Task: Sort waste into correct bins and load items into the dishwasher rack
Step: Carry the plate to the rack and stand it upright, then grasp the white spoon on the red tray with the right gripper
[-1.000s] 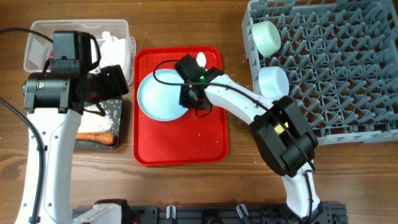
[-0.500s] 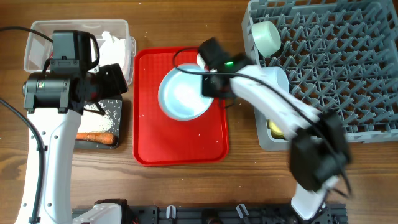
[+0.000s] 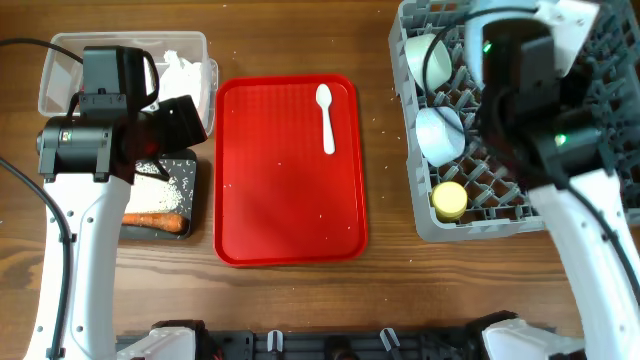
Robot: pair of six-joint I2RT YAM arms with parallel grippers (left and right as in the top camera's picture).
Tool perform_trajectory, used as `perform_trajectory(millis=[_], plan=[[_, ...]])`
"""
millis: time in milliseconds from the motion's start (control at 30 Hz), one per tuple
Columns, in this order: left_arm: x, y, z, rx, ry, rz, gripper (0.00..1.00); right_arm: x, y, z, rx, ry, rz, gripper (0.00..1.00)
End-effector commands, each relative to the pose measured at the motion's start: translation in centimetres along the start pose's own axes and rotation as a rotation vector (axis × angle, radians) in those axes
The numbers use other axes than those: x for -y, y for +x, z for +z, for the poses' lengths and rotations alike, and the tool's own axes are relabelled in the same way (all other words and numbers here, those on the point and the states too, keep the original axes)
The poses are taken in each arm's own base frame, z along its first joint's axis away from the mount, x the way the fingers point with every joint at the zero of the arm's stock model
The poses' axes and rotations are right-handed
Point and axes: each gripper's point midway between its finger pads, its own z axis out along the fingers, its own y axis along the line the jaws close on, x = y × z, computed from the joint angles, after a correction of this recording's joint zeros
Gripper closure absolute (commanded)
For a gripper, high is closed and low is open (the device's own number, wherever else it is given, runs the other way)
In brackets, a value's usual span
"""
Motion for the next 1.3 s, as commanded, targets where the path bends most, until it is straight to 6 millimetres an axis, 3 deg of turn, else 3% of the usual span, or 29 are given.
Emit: perform_trajectory(millis=[0,100,167,433,467,533,567,600,633,733,767,900,967,1033,1167,1267], plan=[[-0.3,-0.5,-0.1,0.018,-0.012,-0.017,0.18,0.4,1.0,4.3,-0.063,0.095,-0.166,0.96],[-0.2,-0.6,-0.1,0.020,-0.011,-0.017,0.17,-0.8,2.2,7.4,-0.113,0.121,-0.251,0.96],[-0.2,-0.6,-0.1,0.020,-0.011,-0.017,0.17,-3.0,3.4,9.5,-0.140,0.099,-0.338,0.96],[-0.2,-0.5,-0.1,0.019,-0.011,-0.017,0.16,-9.8,7.6,12.8,-0.218,-0.080,-0.406,0.95],[-0.2,-0.5,-0.1,0.017,-0.011,-0.017,0.14,-10.0,7.7,12.8,-0.221,-0.095,-0.406,0.84],[-0.3,-0.3,0.0,0.009,-0.014,-0.016,0.10,-11.4,8.1,12.6,-0.227,-0.181,-0.396,0.23],[-0.3,-0.2,0.0,0.006,-0.016,-0.016,0.08,-11.8,8.0,12.5,-0.224,-0.205,-0.389,0.07],[-0.4,-0.1,-0.1,0.002,-0.017,-0.016,0.08,-11.8,7.9,12.4,-0.222,-0.209,-0.376,0.00],[-0.4,-0.1,0.0,0.000,-0.018,-0.016,0.07,-11.8,7.7,12.1,-0.218,-0.209,-0.358,0.00],[-0.4,0.0,-0.1,-0.005,-0.019,-0.015,0.05,-12.2,6.6,9.5,-0.200,-0.292,-0.303,0.00],[-0.4,0.1,-0.1,-0.005,-0.020,-0.016,0.00,-13.6,6.2,7.3,-0.189,-0.417,-0.298,0.00],[-1.3,-0.1,-0.1,-0.004,-0.033,-0.042,0.00,-18.9,3.6,-3.5,-0.144,-0.892,-0.118,0.00],[-2.3,-0.3,0.0,-0.008,-0.044,-0.079,0.00,-21.7,3.9,-6.7,-0.170,-0.999,-0.069,0.00],[-2.9,-0.2,-0.1,-0.017,-0.039,-0.103,0.00,-24.6,5.0,-7.7,-0.205,-1.032,-0.057,0.00],[-4.0,0.1,-0.1,-0.034,-0.055,-0.135,0.00,-32.4,9.6,-8.8,-0.405,-1.125,0.059,0.00],[-4.1,0.1,-0.1,-0.034,-0.057,-0.138,0.00,-37.2,13.2,-7.6,-0.512,-1.122,0.142,0.00]])
